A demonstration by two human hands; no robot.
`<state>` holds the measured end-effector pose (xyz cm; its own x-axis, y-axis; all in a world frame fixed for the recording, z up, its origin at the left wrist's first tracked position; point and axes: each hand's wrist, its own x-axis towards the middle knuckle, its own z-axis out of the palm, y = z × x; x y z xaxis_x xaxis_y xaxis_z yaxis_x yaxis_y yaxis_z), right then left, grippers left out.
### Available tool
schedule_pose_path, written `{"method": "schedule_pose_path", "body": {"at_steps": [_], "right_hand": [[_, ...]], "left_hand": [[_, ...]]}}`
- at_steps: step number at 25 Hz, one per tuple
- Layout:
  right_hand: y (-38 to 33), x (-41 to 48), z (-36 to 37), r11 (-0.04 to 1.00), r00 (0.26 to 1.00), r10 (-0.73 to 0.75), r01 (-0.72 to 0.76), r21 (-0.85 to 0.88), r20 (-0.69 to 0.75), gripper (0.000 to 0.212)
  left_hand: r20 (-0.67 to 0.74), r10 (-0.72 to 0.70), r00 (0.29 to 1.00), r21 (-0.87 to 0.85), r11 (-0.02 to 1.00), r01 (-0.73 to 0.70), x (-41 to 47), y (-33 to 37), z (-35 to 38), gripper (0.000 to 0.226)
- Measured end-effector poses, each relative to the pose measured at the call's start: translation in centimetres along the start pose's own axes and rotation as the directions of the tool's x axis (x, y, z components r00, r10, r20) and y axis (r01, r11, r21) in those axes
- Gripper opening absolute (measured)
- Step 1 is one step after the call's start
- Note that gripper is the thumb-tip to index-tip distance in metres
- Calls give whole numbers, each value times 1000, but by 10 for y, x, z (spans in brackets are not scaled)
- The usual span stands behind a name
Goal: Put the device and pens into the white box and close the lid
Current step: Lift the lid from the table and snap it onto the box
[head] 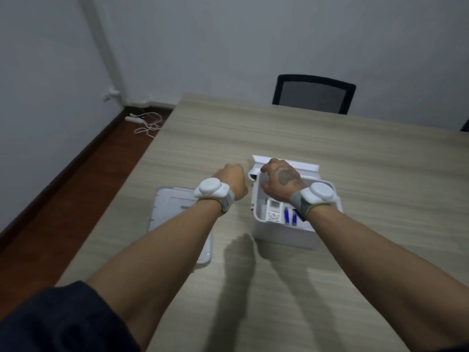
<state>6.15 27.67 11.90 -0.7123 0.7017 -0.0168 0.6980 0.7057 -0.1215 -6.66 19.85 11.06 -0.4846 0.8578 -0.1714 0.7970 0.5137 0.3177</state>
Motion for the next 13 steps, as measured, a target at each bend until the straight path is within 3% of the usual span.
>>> {"method": "schedule_pose_path", "body": {"at_steps": [4, 7, 13], "right_hand": [[-59, 12, 9, 994, 993, -110, 110, 5, 48, 36], [-92, 23, 21, 985, 980, -171, 171, 4, 102, 37], [-119, 58, 61, 967, 939, -249, 256, -3, 238, 41]], "left_hand": [[-8, -89, 996, 7, 996, 89, -27, -69, -14, 14], [-28, -192, 981, -3, 981, 192, -41, -112, -14, 21], [70, -352, 933, -32, 934, 355, -63, -166, 16, 23]]}}
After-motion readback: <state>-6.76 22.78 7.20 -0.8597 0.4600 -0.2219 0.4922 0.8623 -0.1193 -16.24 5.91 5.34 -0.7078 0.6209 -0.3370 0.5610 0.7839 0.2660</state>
